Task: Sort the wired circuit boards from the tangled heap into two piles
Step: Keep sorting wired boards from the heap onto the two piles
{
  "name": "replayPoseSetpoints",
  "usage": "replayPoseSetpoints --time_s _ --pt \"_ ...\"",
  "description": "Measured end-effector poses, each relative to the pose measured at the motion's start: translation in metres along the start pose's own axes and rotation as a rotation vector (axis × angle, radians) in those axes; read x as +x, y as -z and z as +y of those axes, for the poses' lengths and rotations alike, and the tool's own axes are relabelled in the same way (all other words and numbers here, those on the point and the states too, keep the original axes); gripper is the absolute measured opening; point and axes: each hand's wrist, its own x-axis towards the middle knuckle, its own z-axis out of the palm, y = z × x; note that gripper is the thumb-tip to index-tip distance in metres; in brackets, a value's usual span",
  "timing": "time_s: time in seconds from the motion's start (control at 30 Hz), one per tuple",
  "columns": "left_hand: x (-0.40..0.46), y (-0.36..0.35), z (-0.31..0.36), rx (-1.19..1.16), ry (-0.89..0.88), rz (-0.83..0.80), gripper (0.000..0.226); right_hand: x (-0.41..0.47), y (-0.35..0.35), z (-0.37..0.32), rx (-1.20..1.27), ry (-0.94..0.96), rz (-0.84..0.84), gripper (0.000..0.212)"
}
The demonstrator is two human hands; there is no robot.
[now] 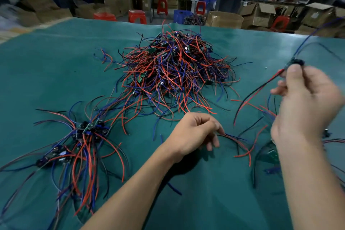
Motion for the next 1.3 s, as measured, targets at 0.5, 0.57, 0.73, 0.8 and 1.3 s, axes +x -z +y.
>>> replayPoseSetpoints --time_s 0.5,0.57,0.73,0.8,1.3 --pt "0.007 -0.001 -0.008 -0.009 -0.029 0.053 0.014 -0.123 -0.149 -0.008 -0.699 0.103 -1.368 0.019" --pt "0.005 0.001 -0.009 0.020 -0.083 0.047 0.014 -0.097 -0.147 0.008 -0.838 0.121 -1.235 0.014" --pt "0.000 -0.001 -0.004 0.066 -0.049 0.054 0.027 -0.036 -0.129 0.049 -1.067 0.094 -0.919 0.034" --pt "0.002 -0.002 -0.004 0.087 -0.022 0.036 0.020 -0.027 -0.123 0.064 -1.114 0.028 -0.962 0.032" --pt "0.003 0.000 -0.002 -0.010 0.061 0.073 0.020 -0.001 -0.101 0.066 -0.536 -0.188 -0.589 0.018"
